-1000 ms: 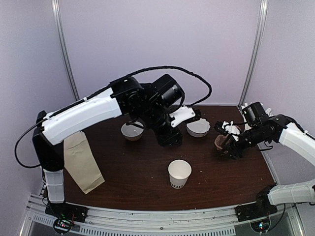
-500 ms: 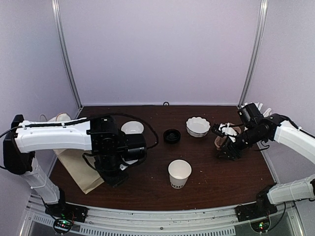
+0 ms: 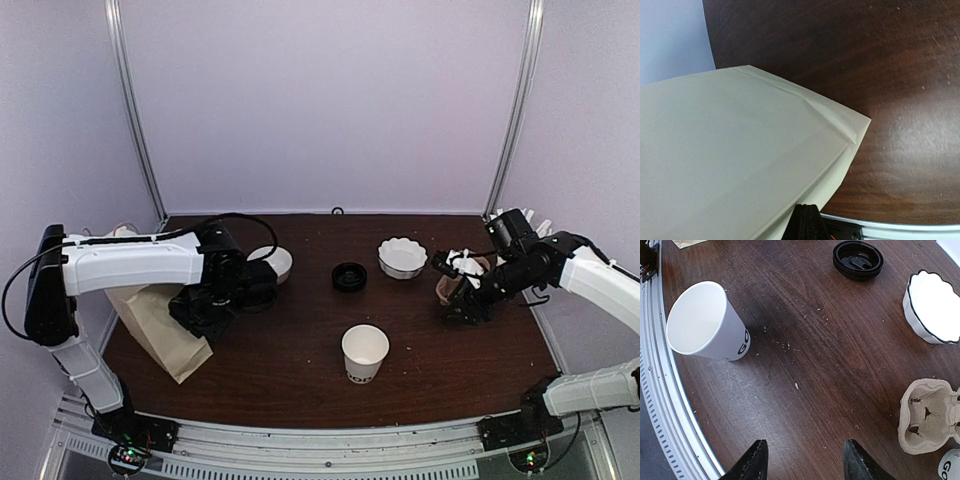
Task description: Pack the takeout coffee
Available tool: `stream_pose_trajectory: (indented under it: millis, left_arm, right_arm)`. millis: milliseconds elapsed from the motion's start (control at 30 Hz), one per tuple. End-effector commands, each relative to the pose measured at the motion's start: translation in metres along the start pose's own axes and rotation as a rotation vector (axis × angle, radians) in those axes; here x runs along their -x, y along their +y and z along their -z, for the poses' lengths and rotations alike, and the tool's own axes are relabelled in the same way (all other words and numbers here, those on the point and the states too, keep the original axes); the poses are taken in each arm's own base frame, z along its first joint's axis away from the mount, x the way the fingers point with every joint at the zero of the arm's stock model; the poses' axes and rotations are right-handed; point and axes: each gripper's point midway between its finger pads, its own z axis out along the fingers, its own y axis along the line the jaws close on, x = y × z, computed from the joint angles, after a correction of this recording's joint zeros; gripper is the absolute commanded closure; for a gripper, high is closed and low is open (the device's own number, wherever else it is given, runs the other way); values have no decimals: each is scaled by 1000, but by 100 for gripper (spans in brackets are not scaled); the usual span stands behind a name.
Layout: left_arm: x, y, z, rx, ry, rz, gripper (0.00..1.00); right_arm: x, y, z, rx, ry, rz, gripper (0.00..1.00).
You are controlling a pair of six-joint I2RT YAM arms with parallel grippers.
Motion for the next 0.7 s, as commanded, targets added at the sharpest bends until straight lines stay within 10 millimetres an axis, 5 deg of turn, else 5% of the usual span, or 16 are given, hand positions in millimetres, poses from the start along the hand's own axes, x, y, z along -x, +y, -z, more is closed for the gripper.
stream_pose_trajectory:
  millis: [0, 267, 467, 533, 667]
  left_arm:
    - [40, 16, -12, 52, -88, 28, 100]
    - [89, 42, -25, 40, -154, 94, 100]
    - [94, 46, -28, 9, -145, 96, 100]
    - [102, 32, -12, -100, -173, 82, 100]
    - [130, -17, 50, -297, -344, -82, 75]
  right_arm:
    - [-2, -5, 3, -37, 1, 10, 45]
    - [-3, -6, 3, -50, -1, 13, 45]
    - [-3, -6, 3, -50, -2, 6, 45]
    - [-2, -7, 3, -52, -6, 4, 45]
    - [-3, -6, -1, -31, 7, -9, 45]
